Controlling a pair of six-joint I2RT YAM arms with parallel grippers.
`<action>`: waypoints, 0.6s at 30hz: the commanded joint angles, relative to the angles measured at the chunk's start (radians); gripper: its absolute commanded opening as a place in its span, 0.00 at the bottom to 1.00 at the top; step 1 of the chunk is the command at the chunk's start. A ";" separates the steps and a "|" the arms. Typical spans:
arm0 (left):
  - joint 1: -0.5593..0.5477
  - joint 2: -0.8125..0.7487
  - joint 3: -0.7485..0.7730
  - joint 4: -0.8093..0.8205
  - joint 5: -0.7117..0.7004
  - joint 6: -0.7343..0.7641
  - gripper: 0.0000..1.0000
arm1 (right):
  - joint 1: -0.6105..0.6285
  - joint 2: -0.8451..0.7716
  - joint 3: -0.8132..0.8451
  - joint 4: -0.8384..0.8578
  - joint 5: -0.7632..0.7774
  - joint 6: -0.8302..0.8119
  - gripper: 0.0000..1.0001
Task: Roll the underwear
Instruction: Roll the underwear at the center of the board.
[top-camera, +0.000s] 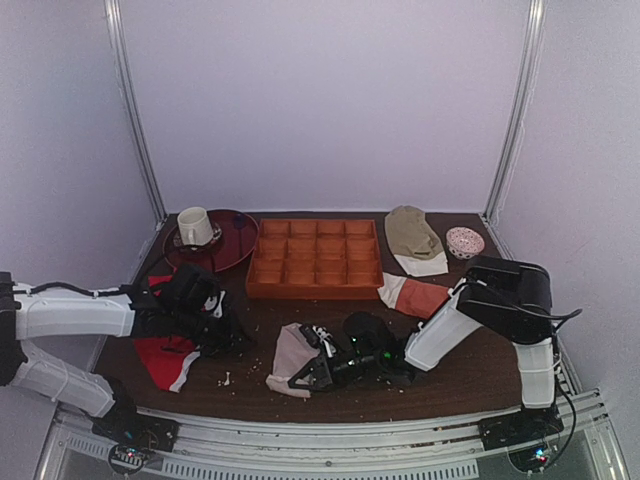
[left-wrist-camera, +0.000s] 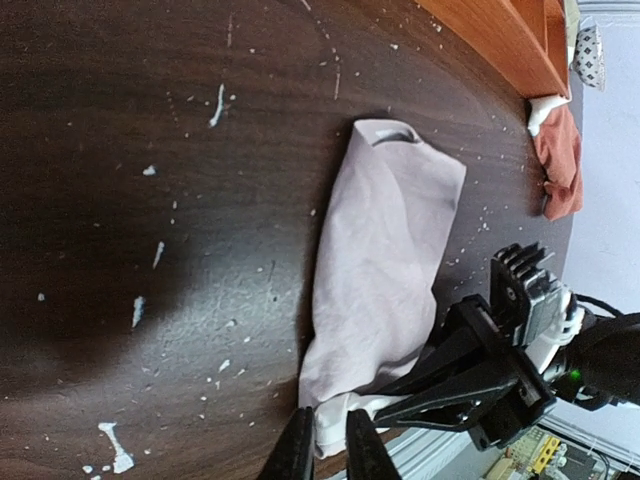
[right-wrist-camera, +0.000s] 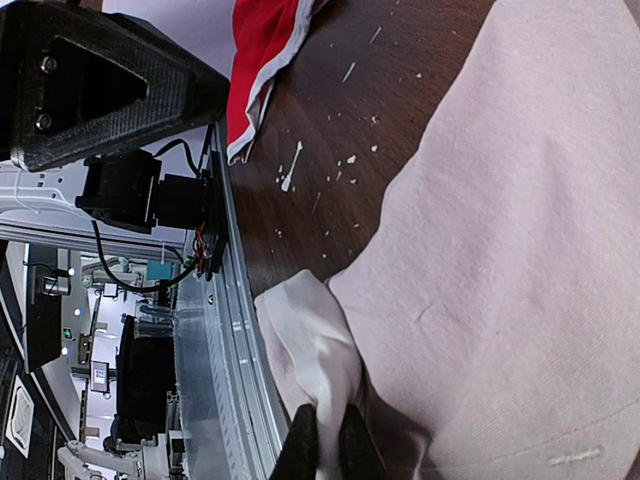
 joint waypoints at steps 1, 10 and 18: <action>0.003 -0.031 -0.037 0.036 0.029 -0.001 0.18 | -0.007 0.088 -0.039 -0.163 0.024 -0.018 0.00; -0.085 -0.019 -0.101 0.102 0.107 0.004 0.39 | -0.011 0.063 -0.027 -0.237 0.034 -0.057 0.00; -0.147 0.035 -0.200 0.335 0.142 -0.066 0.47 | -0.014 0.056 -0.014 -0.262 0.030 -0.070 0.00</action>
